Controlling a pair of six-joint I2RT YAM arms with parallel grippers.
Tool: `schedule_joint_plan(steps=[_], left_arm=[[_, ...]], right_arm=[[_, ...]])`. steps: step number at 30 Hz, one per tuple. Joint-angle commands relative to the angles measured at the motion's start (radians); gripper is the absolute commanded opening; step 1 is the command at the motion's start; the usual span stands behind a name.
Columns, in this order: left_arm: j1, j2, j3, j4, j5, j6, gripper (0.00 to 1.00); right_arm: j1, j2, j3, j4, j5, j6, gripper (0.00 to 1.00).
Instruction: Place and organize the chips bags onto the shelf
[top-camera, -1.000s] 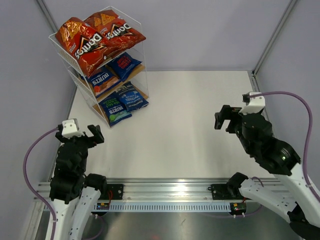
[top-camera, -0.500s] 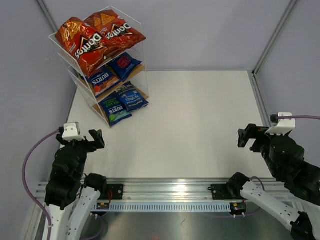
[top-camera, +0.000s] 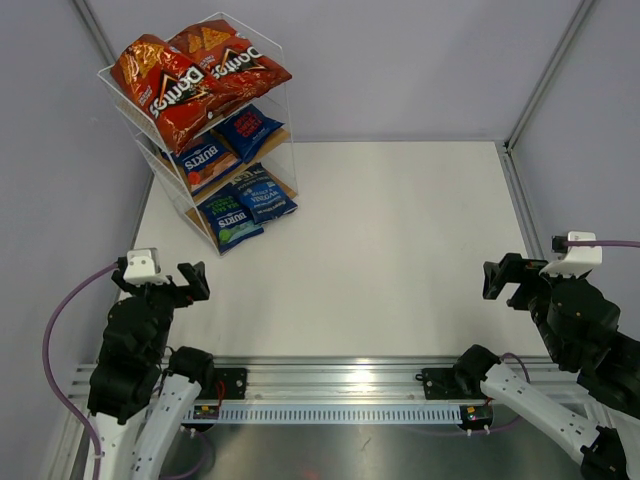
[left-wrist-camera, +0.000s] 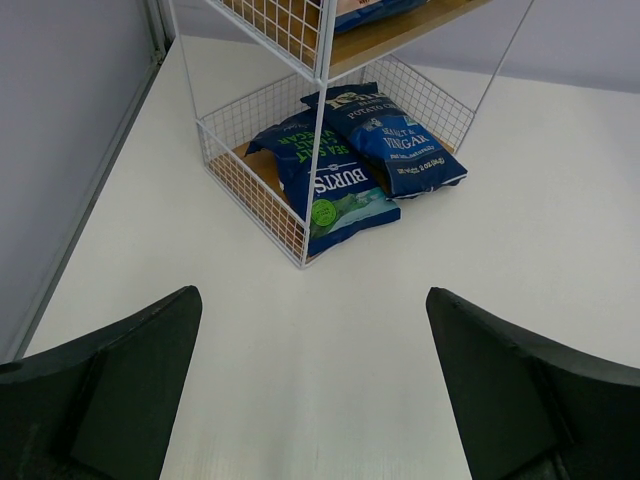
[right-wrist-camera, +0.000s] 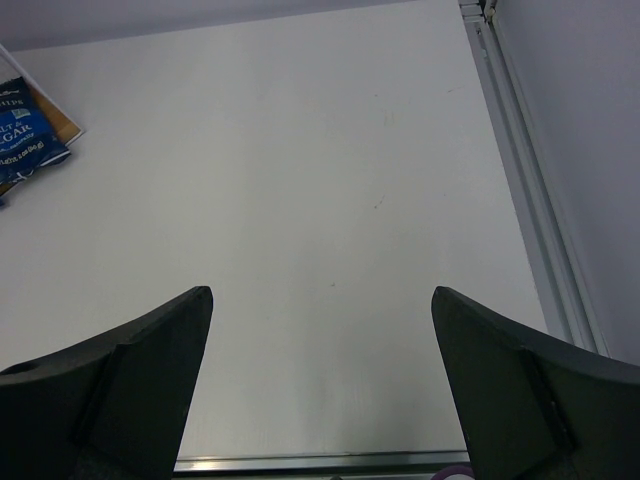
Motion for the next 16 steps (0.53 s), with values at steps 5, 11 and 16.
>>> schedule_joint_plan(steps=[5, 11, 16], left_arm=[[-0.004, -0.019, 0.012, 0.033, 0.023, 0.016, 0.99], [-0.004, -0.03, 0.012, 0.033, 0.024, 0.016, 0.99], [-0.004, -0.031, 0.012, 0.033, 0.024, 0.016, 0.99]], right_arm=[[0.001, 0.007, -0.002, 0.019, 0.027, 0.005, 0.99], [0.001, 0.005, -0.004, 0.021, 0.042, 0.016, 0.99], [0.001, -0.001, -0.004, 0.021, 0.035, 0.014, 0.99]])
